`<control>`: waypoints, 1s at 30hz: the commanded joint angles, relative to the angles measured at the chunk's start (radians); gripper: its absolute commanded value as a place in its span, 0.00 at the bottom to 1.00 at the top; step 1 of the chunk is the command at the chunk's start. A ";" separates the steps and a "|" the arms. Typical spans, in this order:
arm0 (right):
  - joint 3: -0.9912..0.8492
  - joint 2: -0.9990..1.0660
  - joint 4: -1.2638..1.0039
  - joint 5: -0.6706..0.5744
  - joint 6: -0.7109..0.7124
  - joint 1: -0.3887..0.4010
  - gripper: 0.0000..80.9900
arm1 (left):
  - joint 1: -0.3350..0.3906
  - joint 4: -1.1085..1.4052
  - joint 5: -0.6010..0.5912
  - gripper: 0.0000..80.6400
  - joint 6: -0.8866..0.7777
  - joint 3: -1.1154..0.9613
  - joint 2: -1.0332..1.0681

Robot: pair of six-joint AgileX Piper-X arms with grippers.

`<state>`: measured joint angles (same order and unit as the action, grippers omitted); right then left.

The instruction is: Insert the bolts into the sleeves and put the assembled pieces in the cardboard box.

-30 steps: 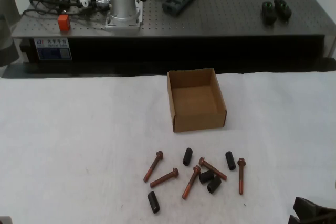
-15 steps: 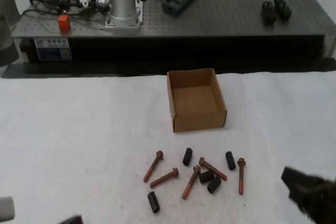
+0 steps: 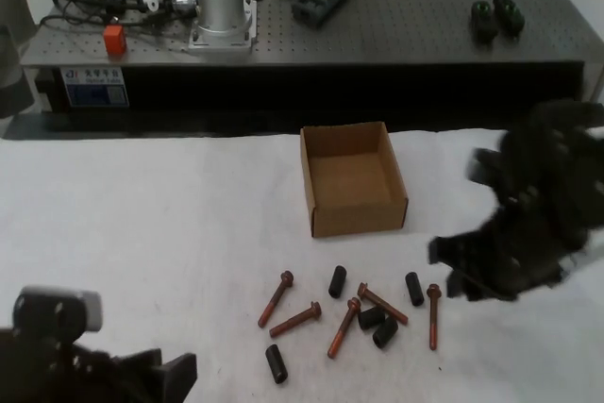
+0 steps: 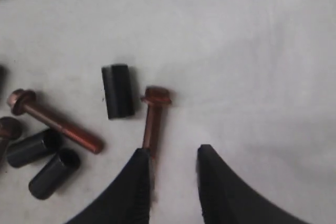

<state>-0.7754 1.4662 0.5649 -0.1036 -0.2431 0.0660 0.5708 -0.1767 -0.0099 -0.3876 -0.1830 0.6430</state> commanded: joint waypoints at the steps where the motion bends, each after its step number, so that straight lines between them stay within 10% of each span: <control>1: -0.181 0.186 0.084 0.027 0.035 0.055 0.29 | -0.002 0.023 -0.003 0.43 0.079 -0.054 0.078; 22: -0.285 0.364 0.268 0.159 0.031 0.122 0.29 | -0.002 0.022 -0.025 0.43 0.149 -0.096 0.166; 30: -0.285 0.368 0.186 0.159 0.080 0.122 0.05 | -0.002 0.022 -0.161 0.43 0.180 -0.122 0.232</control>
<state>-1.0563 1.8231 0.8089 0.0537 -0.1820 0.1880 0.5708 -0.1664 -0.1129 -0.2497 -0.2719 0.8239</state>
